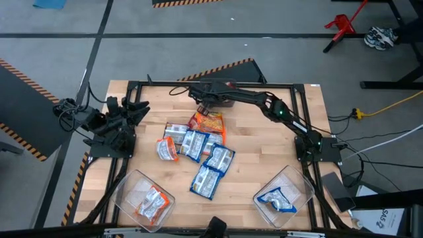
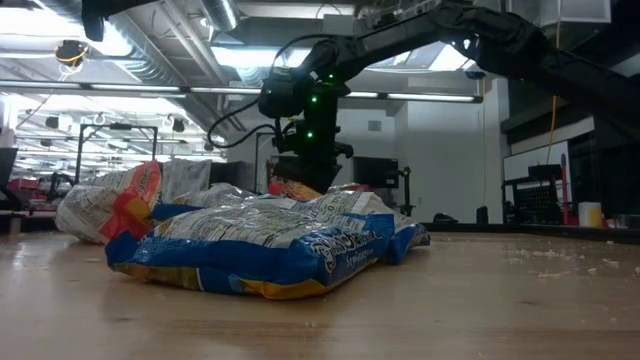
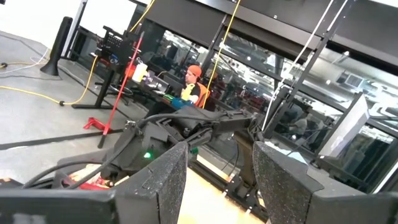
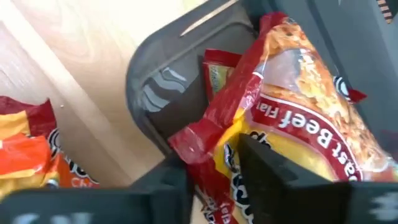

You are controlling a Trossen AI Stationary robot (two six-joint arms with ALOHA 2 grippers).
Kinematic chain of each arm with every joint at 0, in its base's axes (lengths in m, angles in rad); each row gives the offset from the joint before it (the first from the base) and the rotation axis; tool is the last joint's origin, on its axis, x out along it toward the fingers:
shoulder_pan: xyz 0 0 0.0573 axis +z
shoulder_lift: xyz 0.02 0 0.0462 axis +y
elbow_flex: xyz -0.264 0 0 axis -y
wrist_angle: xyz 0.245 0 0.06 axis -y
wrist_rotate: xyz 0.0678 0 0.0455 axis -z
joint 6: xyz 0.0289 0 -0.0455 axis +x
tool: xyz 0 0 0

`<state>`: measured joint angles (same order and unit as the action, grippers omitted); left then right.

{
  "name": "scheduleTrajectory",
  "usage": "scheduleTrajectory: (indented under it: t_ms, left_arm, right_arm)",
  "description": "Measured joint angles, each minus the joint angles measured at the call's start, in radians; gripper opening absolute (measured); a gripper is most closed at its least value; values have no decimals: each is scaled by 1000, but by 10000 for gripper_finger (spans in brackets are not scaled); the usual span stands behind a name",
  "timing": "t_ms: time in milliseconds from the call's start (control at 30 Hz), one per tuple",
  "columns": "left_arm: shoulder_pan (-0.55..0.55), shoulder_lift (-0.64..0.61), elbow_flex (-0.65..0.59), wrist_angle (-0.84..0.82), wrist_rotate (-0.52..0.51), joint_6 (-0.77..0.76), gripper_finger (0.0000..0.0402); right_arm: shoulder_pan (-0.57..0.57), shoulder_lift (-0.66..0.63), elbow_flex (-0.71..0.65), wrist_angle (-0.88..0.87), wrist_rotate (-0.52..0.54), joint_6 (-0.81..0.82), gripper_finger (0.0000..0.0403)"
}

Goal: Sort Maruchan noodles
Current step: Put the red noodle pack into the black bin

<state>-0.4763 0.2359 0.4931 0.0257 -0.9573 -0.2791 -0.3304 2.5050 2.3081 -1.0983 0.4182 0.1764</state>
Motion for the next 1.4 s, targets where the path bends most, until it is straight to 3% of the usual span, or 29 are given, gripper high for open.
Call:
scheduleTrajectory:
  t_ms: [167,367,500,867,1100,1400]
  left_arm:
    - [0,0,0,-4,1,0,176]
    - [0,0,0,-34,1,0,176]
    - [0,0,0,-51,1,0,176]
    - [0,0,0,-64,1,0,176]
    - [0,0,0,-64,1,0,176]
    - [0,0,0,-63,1,-3,176]
  right_arm:
    - [1,-54,1,-57,43,2,182]
    - [-12,-95,2,-163,125,45,199]
    - [-18,-96,-5,-149,3,67,192]
    - [-77,-95,-144,-134,-120,132,182]
    - [-96,-111,-118,-130,-184,131,182]
    - [-96,-196,5,-181,-183,57,182]
